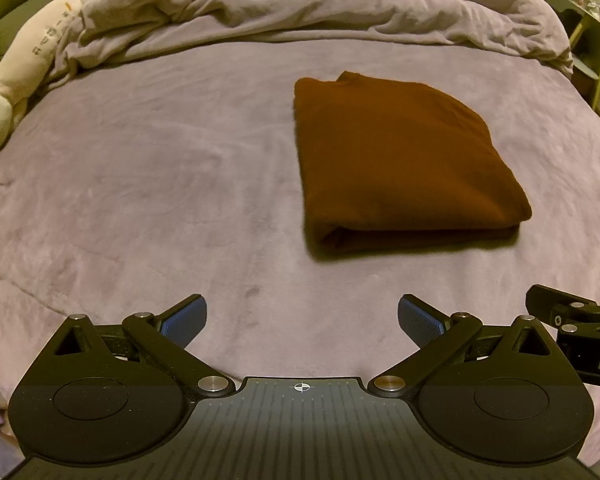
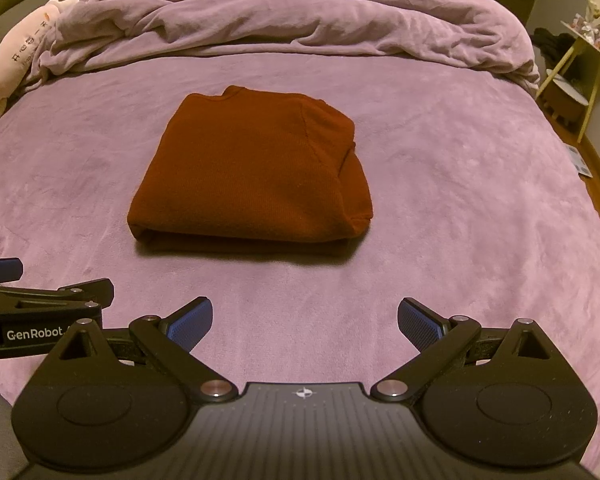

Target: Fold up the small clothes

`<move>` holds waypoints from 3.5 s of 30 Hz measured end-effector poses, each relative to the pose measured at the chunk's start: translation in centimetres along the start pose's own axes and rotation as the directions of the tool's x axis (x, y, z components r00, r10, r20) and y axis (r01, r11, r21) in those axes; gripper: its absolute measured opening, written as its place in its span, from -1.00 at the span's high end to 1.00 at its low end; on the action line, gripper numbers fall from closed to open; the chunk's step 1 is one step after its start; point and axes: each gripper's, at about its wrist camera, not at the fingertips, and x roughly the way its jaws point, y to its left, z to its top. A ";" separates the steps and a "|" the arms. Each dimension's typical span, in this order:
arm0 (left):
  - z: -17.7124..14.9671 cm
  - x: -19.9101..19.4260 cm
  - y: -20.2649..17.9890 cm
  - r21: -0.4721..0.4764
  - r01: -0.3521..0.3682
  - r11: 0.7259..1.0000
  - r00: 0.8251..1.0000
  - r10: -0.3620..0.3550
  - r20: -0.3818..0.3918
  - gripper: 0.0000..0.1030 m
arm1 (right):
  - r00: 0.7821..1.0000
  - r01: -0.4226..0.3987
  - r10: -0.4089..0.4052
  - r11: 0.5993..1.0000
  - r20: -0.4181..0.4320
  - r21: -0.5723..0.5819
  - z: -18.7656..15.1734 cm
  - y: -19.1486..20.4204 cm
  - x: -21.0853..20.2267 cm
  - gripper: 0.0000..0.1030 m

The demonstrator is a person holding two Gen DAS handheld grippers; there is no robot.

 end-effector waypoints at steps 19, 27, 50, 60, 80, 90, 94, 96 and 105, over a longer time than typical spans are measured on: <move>0.0 0.0 -0.1 0.001 -0.001 1.000 1.000 0.001 0.000 -1.00 | 1.000 -0.002 0.002 1.000 -0.001 0.004 -0.2 -0.1 0.1 -0.92; -0.1 0.0 0.0 -0.002 0.004 1.000 1.000 -0.004 0.003 -1.00 | 1.000 -0.002 0.002 1.000 -0.002 0.010 -0.4 -0.2 0.1 -0.92; -0.2 -0.2 0.1 -0.010 0.012 1.000 1.000 -0.012 0.008 -1.00 | 1.000 -0.006 0.006 1.000 0.000 0.011 -0.5 -0.2 0.1 -0.92; -0.2 -0.2 0.1 -0.011 0.016 1.000 1.000 -0.016 0.008 -1.00 | 1.000 -0.008 0.008 1.000 0.000 0.015 -0.5 -0.2 0.1 -0.92; -0.1 -0.3 0.0 -0.016 0.028 0.999 1.000 -0.028 0.007 -1.00 | 1.000 -0.009 0.009 1.000 0.009 0.023 -0.6 -0.4 -0.2 -0.92; -0.1 -0.3 0.1 -0.020 0.037 0.999 0.999 -0.036 0.006 -1.00 | 1.000 -0.009 0.009 1.000 0.014 0.021 -0.6 -0.3 -0.3 -0.92; -0.1 -0.4 0.2 -0.023 0.045 0.999 0.999 -0.045 0.005 -1.00 | 1.000 -0.009 0.009 1.000 0.015 0.021 -0.6 -0.3 -0.4 -0.92; -0.1 -0.4 0.2 -0.022 0.044 0.999 0.999 -0.044 0.005 -1.00 | 1.000 -0.009 0.009 1.000 0.015 0.021 -0.6 -0.3 -0.4 -0.92; -0.4 -0.7 0.0 -0.007 0.037 0.999 0.999 -0.037 0.021 -1.00 | 1.000 -0.008 0.008 1.000 0.017 0.021 -0.6 -0.4 -0.5 -0.92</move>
